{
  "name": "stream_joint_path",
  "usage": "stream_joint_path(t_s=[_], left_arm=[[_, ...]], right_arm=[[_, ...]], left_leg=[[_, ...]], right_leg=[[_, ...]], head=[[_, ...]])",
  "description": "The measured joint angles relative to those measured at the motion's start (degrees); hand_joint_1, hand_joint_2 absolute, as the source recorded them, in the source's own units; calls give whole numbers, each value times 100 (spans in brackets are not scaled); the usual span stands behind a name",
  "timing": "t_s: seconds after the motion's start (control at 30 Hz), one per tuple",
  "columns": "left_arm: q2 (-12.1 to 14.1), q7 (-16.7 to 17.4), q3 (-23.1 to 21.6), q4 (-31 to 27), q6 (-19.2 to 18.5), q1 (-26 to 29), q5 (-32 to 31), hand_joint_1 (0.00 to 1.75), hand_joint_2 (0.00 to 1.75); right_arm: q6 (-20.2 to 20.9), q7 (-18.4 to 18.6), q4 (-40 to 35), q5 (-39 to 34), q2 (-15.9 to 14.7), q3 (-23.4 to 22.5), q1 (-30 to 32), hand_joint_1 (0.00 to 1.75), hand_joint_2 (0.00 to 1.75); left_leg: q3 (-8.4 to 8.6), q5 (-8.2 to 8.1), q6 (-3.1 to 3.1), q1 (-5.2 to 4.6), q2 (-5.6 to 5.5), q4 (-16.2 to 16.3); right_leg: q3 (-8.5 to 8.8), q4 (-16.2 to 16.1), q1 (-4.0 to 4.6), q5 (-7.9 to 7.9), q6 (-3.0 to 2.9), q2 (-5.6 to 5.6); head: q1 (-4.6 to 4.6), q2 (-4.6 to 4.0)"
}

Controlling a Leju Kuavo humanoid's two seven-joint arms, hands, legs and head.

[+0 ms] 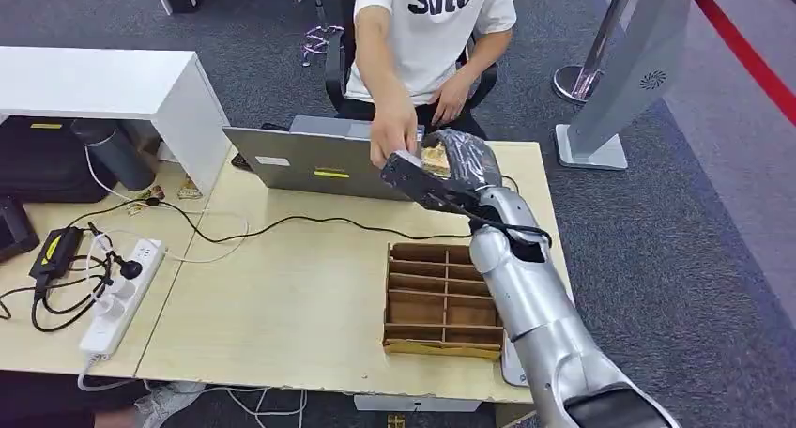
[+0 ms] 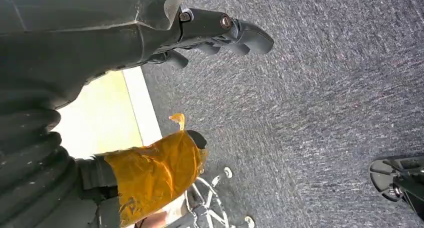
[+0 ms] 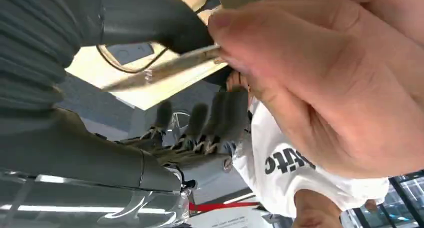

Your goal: Pass the card to the sensor for recognition and then transmit it.

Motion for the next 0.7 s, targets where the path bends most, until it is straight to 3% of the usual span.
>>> stream_joint_path(t_s=[0.43, 0.7], left_arm=[[0, 2, 0, 0, 37, 1, 13, 0, 175], [-15, 26, 2, 0, 72, 10, 105, 0, 175]], right_arm=[[28, -282, 39, -293, 63, -144, 14, 175, 175], [109, -601, -837, -669, 57, -234, 388, 175, 175]], left_leg=[[0, 0, 0, -1, 0, 1], [-1, -1, 0, 0, 2, 1]], right_leg=[[0, 0, 0, 1, 0, 0], [-4, -1, 0, 0, 0, 0]], head=[[0, 0], [-2, 0]])
